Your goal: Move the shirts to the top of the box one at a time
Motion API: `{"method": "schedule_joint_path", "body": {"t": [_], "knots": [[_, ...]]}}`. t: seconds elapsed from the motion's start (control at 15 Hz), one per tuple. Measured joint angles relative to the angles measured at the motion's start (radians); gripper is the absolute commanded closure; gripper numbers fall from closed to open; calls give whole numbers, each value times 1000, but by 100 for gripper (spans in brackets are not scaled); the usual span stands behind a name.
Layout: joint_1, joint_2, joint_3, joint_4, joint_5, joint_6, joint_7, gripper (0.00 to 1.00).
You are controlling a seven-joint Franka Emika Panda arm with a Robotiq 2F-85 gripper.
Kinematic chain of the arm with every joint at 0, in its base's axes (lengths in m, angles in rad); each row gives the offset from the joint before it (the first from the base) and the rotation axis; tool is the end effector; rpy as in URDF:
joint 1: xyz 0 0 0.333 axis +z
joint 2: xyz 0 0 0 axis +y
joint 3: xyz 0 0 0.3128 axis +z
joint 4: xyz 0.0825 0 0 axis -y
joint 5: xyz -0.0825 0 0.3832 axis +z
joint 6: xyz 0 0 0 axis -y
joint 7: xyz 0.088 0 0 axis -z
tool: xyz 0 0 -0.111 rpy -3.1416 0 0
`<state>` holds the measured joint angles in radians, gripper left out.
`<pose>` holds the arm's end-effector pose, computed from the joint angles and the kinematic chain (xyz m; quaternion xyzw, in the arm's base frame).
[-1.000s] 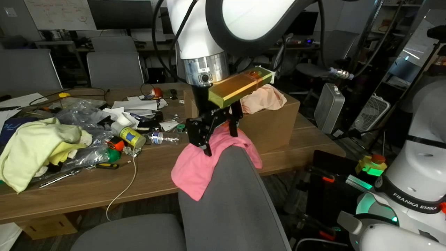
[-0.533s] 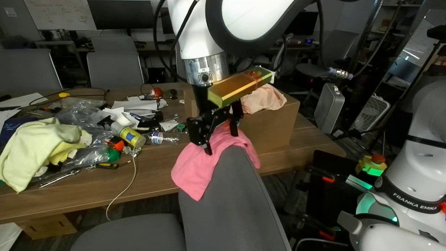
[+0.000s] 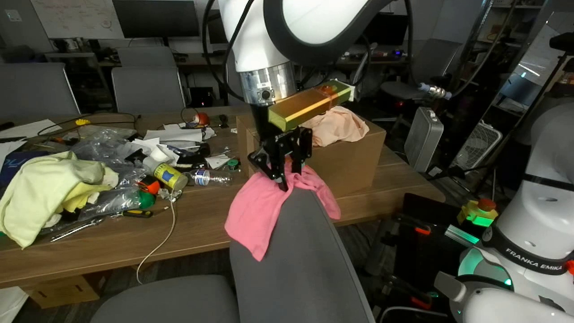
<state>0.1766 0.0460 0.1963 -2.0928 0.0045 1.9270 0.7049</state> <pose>0.4907 0.1918 0.3785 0.9806 -0.1649 -0.0937 0.0485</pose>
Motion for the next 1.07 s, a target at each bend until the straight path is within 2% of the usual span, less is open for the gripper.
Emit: {"method": "schedule_joint_path", "body": {"t": [0.07,0.13,0.27,0.67,1.07], "knots": [[0,0,0,3,0,0,1,99],[0,0,0,5,0,0,3,100],[0,0,0,8,0,0,8,97],[0,-3,-1,24,-2,0,12,97],[-3,-59,-18,97,-42,-14,61,97]]}}
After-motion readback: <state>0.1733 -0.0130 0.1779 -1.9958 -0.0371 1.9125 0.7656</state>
